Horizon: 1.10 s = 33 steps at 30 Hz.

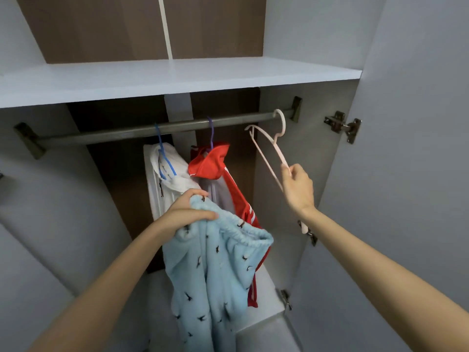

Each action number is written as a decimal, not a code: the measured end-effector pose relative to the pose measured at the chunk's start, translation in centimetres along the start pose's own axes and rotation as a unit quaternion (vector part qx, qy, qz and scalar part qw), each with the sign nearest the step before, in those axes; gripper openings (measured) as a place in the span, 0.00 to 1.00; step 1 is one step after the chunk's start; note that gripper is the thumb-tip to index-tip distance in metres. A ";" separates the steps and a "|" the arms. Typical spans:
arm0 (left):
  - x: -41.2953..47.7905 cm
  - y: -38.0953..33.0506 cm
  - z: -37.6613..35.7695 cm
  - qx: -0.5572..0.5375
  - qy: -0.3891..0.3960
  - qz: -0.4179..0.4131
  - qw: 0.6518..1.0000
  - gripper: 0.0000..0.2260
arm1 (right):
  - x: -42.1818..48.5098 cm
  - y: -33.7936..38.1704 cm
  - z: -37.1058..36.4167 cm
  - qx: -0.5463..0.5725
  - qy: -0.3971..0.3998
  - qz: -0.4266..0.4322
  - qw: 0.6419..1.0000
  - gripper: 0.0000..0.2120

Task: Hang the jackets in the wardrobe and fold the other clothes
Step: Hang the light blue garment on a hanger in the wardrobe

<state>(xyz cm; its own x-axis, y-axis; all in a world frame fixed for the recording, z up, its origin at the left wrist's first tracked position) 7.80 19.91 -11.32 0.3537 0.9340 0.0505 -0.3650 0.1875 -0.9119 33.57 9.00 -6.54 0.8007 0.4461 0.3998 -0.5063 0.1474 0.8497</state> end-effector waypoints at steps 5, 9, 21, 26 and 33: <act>-5.3 -0.8 -2.6 -0.030 0.001 0.007 1.000 0.24 | -6.4 -0.9 7.7 0.024 0.036 0.013 0.999 0.23; -9.3 -4.3 -3.5 -0.028 -0.022 -0.085 0.996 0.31 | -9.7 -1.4 13.3 -0.013 0.054 0.036 0.998 0.24; -22.3 -8.6 -11.0 0.244 -0.001 -0.238 0.940 0.10 | -19.8 -3.1 26.4 -0.059 0.211 0.086 0.972 0.19; -30.4 -9.7 -16.8 0.243 0.085 -0.244 0.935 0.10 | -25.1 -4.0 29.8 -0.011 0.282 0.045 0.958 0.09; -41.1 -10.3 -20.7 0.097 0.250 -0.217 0.939 0.30 | -29.6 -9.1 35.8 0.006 0.283 -0.001 0.959 0.13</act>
<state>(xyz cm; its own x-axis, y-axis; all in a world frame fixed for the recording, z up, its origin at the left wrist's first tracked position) 14.86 -26.74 -12.40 0.8479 0.5059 0.1584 -0.2255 0.6145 -0.7560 25.92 -37.10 -13.79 0.4978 0.8543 0.1497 -0.4978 0.1401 0.8559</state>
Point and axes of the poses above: each hand's wrist, its own x-axis towards the middle knuckle, its own z-axis out of the back of the hand, y = z × x, the point moved 8 cm from there along x, towards the middle knuckle, and after that the axes turned 13 degrees about -y, right-handed, at the moved point
